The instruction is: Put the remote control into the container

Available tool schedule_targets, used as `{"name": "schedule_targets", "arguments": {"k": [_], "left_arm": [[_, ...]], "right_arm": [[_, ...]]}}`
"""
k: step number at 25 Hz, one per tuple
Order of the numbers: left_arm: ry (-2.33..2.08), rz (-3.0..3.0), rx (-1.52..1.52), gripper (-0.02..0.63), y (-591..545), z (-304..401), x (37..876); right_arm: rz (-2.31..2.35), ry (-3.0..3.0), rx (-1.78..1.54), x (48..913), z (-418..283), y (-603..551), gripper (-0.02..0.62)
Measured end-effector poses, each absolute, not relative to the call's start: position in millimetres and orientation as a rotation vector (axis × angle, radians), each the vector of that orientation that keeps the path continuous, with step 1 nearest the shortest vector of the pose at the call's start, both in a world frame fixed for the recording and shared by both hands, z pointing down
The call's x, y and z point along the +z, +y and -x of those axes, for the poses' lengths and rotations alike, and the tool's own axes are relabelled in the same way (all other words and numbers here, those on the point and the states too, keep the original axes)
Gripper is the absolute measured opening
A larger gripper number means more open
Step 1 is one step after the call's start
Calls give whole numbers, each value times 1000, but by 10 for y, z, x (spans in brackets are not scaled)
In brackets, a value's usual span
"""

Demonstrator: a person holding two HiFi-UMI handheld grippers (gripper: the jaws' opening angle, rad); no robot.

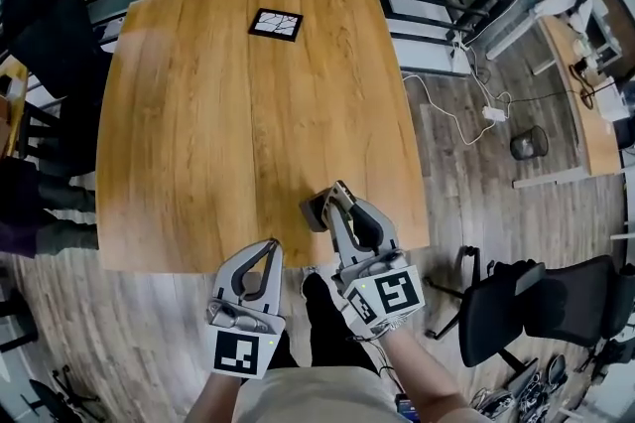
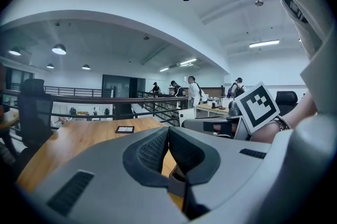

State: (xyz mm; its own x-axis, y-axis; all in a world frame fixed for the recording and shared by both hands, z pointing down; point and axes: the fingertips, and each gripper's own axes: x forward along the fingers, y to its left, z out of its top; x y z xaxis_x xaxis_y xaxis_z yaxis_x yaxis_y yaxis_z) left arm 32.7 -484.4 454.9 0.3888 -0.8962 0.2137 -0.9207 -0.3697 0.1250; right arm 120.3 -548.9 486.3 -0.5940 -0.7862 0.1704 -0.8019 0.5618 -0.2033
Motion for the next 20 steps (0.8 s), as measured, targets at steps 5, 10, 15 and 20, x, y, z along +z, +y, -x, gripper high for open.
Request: {"name": "schedule_targets", "arguments": {"k": [5,10,15,20], "left_arm": [[-1603,-2389,217,12,-4874,-329,4740],[-1572,-2433,307,12,-4873,-359,4896],[-1580,-2383,261,12,-4878,-393,4944],[-1480,-2577,504,12,-4856,-467,5015]], "right_arm": [[-1375,-2705,413,5188,-1190,-5644,83],[-1330,-2683,381,5472,-1109,-5692,83],[-1356,-2711,308,5512,-1051,-5751,83],[-1322,-2691,233,5532,-992,-5714,83]]}}
